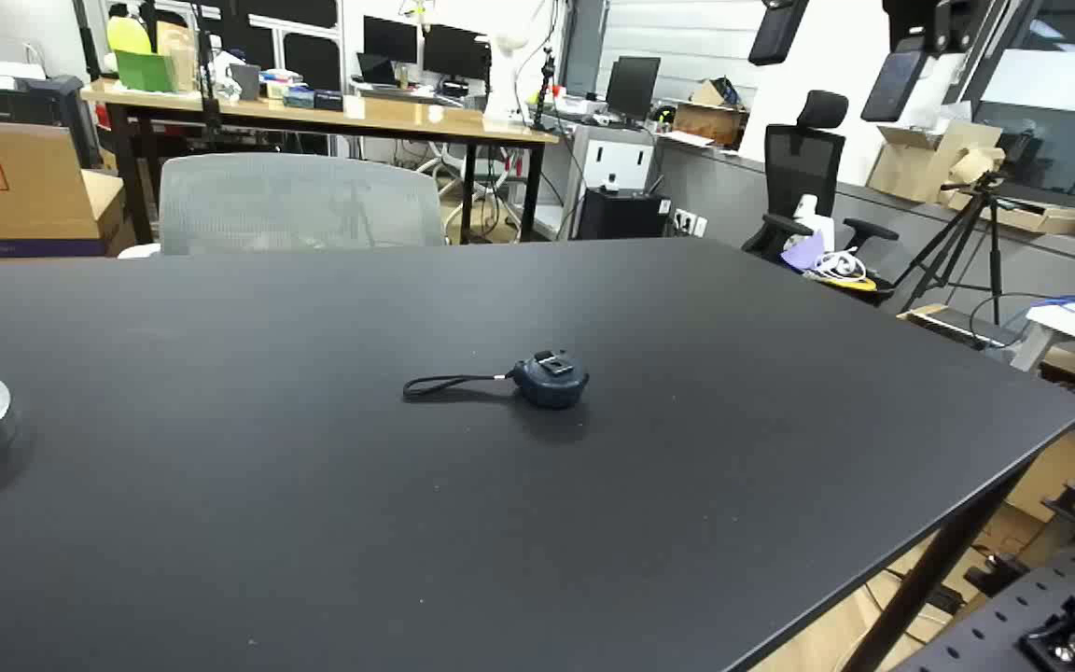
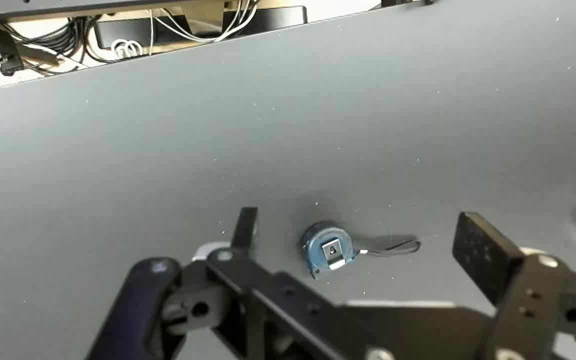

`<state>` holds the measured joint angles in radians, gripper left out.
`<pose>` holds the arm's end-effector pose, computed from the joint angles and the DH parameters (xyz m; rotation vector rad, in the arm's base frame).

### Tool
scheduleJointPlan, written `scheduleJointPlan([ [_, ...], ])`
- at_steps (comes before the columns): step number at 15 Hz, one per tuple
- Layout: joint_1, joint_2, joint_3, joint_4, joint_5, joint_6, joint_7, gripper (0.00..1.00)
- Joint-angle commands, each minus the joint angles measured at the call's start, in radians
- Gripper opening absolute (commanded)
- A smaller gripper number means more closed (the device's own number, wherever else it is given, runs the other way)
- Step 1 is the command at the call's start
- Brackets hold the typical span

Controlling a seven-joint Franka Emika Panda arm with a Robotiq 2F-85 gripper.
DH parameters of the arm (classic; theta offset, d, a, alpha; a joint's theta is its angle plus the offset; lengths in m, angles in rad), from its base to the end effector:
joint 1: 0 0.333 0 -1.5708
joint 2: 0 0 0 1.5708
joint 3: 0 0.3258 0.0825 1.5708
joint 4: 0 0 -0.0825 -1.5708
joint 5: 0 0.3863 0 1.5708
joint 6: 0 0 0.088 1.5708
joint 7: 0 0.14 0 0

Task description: Move the measuring tape backwards

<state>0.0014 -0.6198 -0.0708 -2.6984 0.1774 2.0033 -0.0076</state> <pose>0.3338 -0.0050 0.3856 -2.9322 0.1878 0.1055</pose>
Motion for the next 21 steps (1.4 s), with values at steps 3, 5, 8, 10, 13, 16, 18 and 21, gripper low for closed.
scheduleJointPlan([
  [3, -0.008, 0.001, 0.007, 0.002, 0.004, -0.003, -0.004, 1.0],
  [5, -0.008, 0.001, 0.007, 0.002, 0.004, -0.003, -0.004, 1.0],
  [8, -0.008, 0.001, 0.007, 0.002, 0.004, -0.003, -0.004, 1.0],
  [10, -0.008, 0.001, 0.007, 0.002, 0.004, -0.003, -0.004, 1.0],
  [13, -0.014, 0.006, 0.021, 0.001, -0.014, 0.026, 0.006, 1.0],
  [16, -0.011, 0.073, 0.044, 0.023, -0.065, 0.097, -0.013, 1.0],
  [18, -0.007, 0.144, 0.073, 0.035, -0.129, 0.173, -0.022, 1.0],
  [21, 0.003, 0.249, 0.11, 0.049, -0.218, 0.291, -0.023, 1.0],
])
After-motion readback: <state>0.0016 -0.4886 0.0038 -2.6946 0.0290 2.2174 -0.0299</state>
